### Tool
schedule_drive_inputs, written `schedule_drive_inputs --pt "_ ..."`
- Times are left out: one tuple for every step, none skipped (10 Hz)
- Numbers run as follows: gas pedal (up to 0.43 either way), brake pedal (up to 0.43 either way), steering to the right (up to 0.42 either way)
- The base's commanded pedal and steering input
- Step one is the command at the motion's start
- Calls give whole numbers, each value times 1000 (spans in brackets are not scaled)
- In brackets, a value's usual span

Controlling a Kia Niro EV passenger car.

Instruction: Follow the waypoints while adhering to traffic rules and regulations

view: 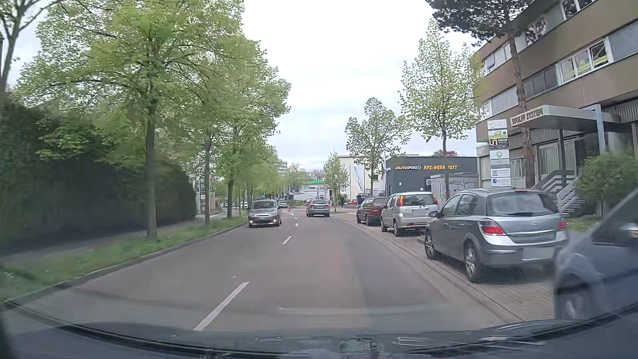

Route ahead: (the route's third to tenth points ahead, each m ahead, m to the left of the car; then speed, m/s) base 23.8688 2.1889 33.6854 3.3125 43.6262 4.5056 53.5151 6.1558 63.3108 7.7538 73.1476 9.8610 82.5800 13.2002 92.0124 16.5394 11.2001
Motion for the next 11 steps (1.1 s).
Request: schedule_drive_inputs --pt "47 0 -6" --pt "47 0 -7" --pt "47 0 -9" --pt "47 0 -9" --pt "47 0 -10" --pt "20 0 -11" --pt "0 0 -11" --pt "0 0 -11" --pt "0 0 -11" --pt "0 0 -12" --pt "0 0 -14"
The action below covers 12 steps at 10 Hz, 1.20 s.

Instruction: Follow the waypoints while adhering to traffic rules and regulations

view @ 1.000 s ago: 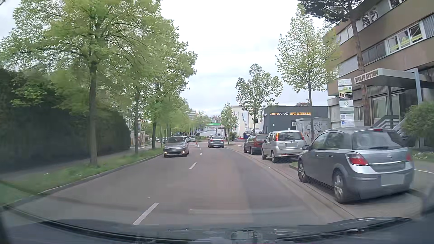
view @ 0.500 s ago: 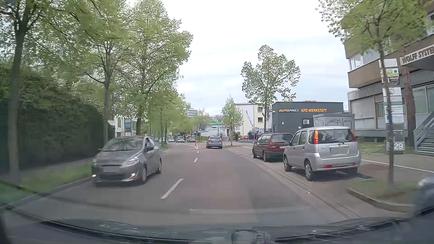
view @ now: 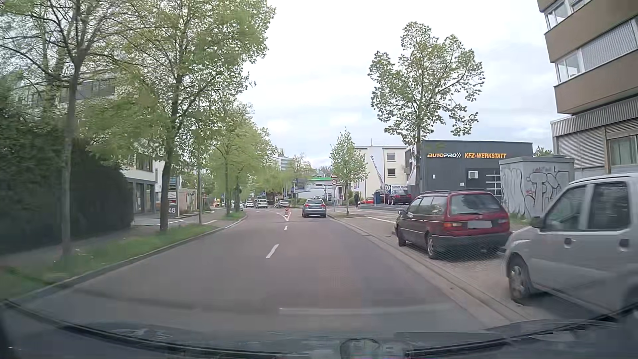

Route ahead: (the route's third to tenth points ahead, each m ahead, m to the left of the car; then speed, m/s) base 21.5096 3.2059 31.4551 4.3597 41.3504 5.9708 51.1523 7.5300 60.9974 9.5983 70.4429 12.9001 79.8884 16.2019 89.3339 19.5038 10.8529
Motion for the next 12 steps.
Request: schedule_drive_inputs --pt "0 0 -15" --pt "0 0 -15" --pt "0 0 -16" --pt "0 0 -17" --pt "0 0 -17" --pt "0 0 -17" --pt "0 0 -17" --pt "0 0 -17" --pt "0 0 -17" --pt "0 0 -17" --pt "0 0 -17" --pt "0 0 -17"
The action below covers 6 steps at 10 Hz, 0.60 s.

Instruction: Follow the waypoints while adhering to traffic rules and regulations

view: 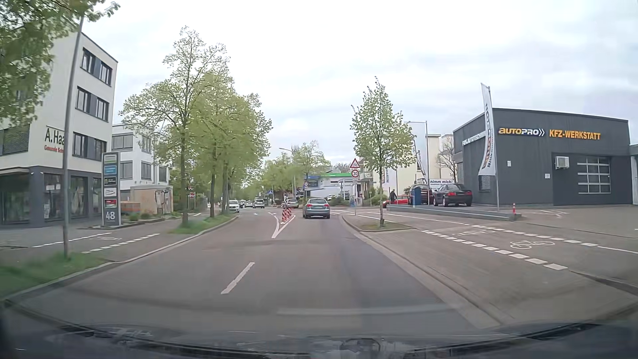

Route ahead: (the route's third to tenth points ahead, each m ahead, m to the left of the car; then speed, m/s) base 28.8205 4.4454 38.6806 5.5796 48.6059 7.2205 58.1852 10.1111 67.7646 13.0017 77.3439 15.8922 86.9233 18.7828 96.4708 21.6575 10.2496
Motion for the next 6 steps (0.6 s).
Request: schedule_drive_inputs --pt "0 0 -16" --pt "0 0 -16" --pt "0 0 -16" --pt "0 0 -16" --pt "0 0 -16" --pt "0 0 -16"
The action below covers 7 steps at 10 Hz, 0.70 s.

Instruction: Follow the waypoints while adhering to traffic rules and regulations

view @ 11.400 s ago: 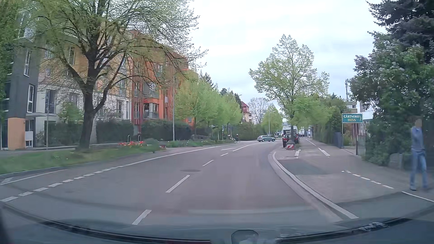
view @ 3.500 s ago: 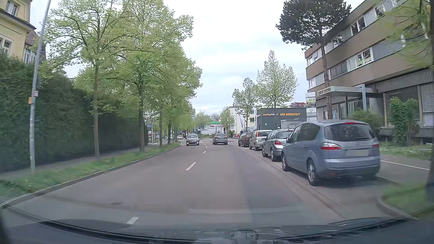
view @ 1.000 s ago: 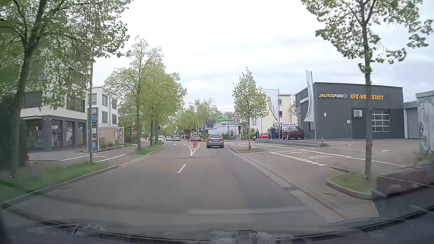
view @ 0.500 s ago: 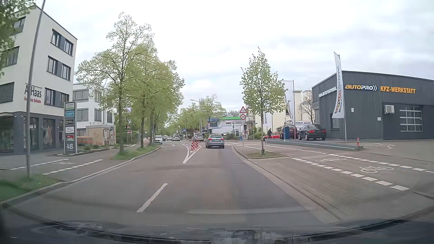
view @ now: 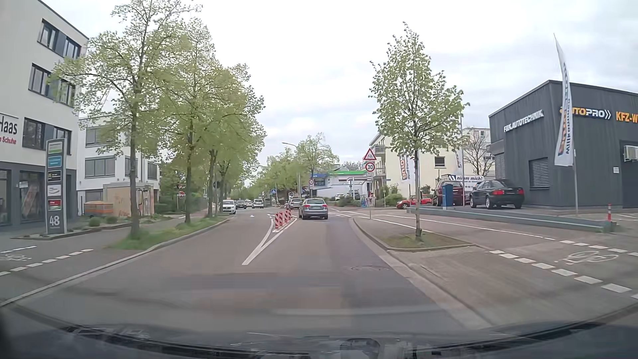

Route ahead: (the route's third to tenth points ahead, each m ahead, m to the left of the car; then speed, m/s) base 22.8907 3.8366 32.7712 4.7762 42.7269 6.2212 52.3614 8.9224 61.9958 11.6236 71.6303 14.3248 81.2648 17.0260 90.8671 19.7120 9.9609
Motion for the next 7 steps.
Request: schedule_drive_inputs --pt "0 0 -15" --pt "0 0 -13" --pt "8 0 -11" --pt "20 0 -9" --pt "20 0 -5" --pt "28 0 -5" --pt "39 0 -5"
